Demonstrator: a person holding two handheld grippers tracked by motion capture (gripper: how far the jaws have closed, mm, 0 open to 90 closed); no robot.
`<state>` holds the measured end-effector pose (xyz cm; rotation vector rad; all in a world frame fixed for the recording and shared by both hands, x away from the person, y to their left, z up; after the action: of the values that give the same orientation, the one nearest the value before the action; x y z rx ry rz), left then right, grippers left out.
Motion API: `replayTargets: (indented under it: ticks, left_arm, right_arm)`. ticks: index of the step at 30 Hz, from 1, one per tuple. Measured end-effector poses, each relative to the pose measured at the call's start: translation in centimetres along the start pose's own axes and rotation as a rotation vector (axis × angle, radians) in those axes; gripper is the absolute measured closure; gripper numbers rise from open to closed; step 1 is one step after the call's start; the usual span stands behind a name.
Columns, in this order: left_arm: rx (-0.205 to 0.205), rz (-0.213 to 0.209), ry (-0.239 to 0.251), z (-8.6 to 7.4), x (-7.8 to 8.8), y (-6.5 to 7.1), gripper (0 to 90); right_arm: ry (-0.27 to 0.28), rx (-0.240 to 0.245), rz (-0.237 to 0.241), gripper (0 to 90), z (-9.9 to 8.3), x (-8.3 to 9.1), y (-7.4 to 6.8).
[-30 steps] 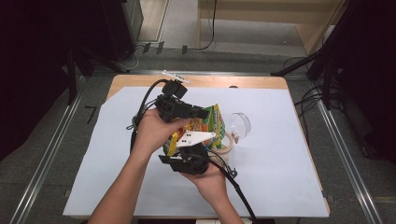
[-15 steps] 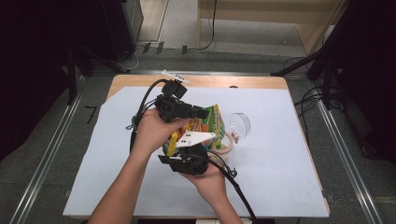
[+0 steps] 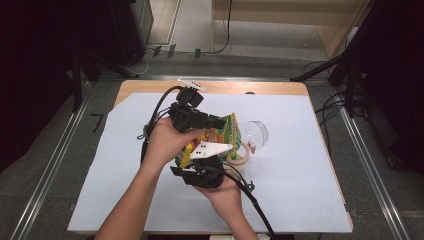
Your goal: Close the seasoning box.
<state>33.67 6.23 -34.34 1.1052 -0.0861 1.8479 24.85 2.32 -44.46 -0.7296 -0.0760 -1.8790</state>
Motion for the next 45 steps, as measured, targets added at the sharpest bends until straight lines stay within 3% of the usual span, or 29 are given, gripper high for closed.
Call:
replayTargets:
  ticks: [9,45]
  left_arm:
    - [0.01,-0.006,0.018,0.05,0.28,-0.16,76.8]
    - [0.006,-0.007,0.01,0.01,0.14,-0.17,76.8]
  right_arm:
    - [-0.002,-0.001,0.004,72.2,0.32,0.22,-0.28]
    - [0.0,-0.004,-0.002,72.3,0.19,0.04,-0.21]
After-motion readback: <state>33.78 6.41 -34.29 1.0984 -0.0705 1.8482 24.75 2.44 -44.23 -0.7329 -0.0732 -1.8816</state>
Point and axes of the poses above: each handheld gripper's, and its own axes: x roughly backward along the jaws, z roughly out of its top, y roughly to its right, the point moved 4 cm from there along -x, roughly forward along the jaws, and after that the axes turned 6 degrees about -y, right-handed, at the moved point
